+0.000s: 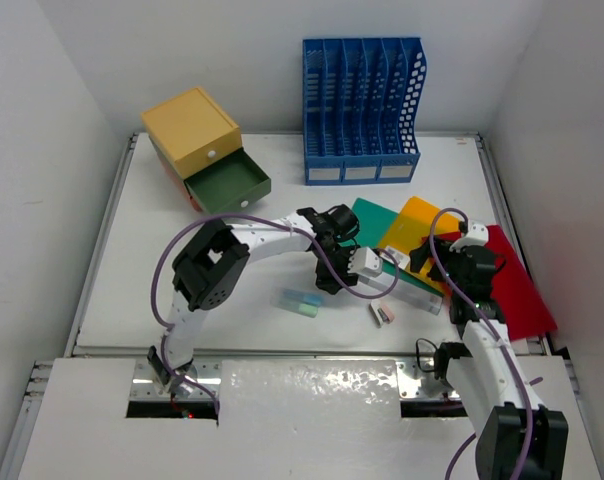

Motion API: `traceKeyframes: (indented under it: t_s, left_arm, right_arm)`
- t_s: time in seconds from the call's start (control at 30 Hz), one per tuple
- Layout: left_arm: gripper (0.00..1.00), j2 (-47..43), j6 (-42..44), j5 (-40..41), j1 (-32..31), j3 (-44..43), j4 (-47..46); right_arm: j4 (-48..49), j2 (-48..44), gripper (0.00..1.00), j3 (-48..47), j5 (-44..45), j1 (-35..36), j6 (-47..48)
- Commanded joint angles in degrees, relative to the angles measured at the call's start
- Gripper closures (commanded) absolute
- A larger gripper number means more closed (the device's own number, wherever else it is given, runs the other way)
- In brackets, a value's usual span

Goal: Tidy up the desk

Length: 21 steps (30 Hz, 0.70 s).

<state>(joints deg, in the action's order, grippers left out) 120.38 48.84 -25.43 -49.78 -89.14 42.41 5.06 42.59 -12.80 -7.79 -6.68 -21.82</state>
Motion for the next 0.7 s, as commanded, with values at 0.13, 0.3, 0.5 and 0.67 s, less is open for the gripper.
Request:
traceKeyframes:
  t_s: [0.13, 0.3, 0.5, 0.67]
  left_arm:
    - [0.48, -4.62, 2.05, -4.19, 0.3, -4.63, 1.97]
    - [0.48, -4.72, 1.61, -2.17, 0.3, -5.86, 2.23]
    - [0.48, -0.94, 1.7, -0.94, 0.65, -6.74, 3.73]
    - [0.49, 0.73, 1.52, 1.17, 0.65, -7.45, 2.76]
  right_arm:
    - [3.47, 0.74, 0.1, 0.05, -1.44, -0.27, 0.47]
    - [3.64, 0.92, 0.1, -0.12, -1.53, -0.27, 0.47]
    - [3.11, 0.22, 0.1, -0.12, -1.0, -0.27, 0.73]
    - [3.11, 0.3, 0.09, -0.12, -0.91, -0.27, 0.82]
